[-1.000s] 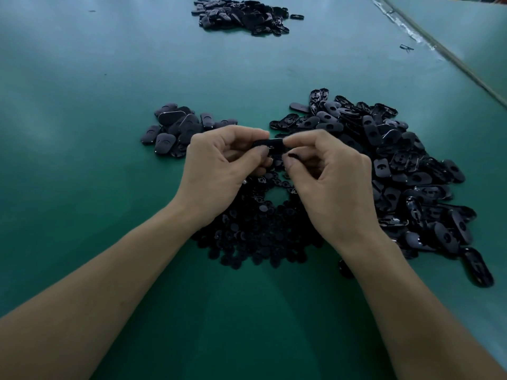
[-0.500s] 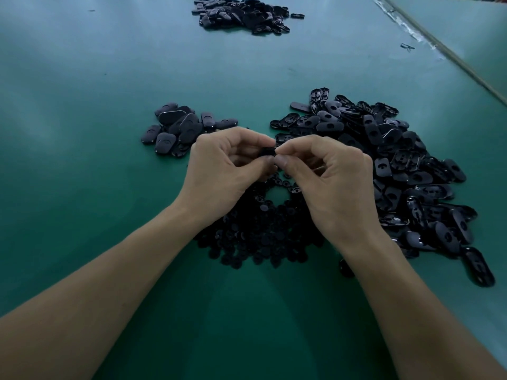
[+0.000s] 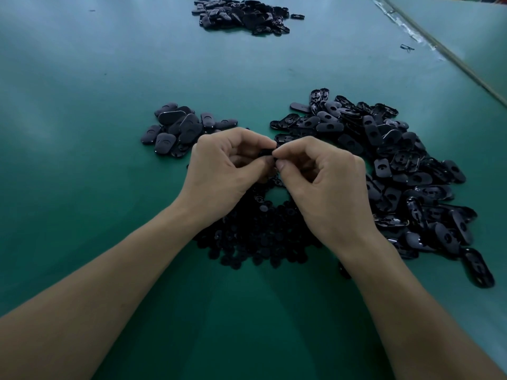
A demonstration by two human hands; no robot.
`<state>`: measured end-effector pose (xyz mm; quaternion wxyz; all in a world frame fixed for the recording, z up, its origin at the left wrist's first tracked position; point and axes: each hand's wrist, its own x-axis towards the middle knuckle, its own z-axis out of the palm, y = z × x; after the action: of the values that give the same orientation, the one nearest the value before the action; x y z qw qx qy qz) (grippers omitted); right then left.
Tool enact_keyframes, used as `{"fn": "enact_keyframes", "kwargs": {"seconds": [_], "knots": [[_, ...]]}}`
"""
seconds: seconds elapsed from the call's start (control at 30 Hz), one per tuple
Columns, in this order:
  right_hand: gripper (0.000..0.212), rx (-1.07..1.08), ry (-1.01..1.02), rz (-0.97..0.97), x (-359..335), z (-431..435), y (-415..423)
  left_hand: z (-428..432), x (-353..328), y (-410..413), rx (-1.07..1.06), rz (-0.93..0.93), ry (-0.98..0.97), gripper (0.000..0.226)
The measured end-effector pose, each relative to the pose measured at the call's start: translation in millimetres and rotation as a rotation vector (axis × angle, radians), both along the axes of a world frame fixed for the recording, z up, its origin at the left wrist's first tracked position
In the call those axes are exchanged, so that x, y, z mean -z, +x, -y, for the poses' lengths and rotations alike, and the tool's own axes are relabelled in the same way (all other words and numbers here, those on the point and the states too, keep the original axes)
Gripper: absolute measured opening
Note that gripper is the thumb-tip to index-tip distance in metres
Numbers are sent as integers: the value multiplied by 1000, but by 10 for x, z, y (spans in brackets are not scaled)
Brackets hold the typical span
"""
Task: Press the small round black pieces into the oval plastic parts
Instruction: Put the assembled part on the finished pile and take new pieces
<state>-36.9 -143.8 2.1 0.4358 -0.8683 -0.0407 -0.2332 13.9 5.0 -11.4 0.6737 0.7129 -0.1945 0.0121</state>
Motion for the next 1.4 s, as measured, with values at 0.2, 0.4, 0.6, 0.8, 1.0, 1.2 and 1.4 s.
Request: {"fn": "enact_keyframes", "kwargs": {"seconds": [0.2,0.4,0.6,0.8,1.0,1.2,1.4], "knots": [[17,33,19,-11,-18,5,-3,-5,7,2,7,-1,-5,23],[12,55,66,-48,-33,1,0,1,8,7,11,9,7,24],[13,43,75,-35,-36,-13,-7,10,13,4,9,11,3,23],[16,45,128,-50,-25,-26,-2,12,14,8,6,24,17,25],[27,92,78,-34,-40,-35,-10,-2,8,2,19,43,30,24],[27,121,22,-28,-51,-33,-19,15,5,-5,15,101,82,22],[17,95,12,30,-79,-63,-43,20,19,-2,-7,149,89,25]]}}
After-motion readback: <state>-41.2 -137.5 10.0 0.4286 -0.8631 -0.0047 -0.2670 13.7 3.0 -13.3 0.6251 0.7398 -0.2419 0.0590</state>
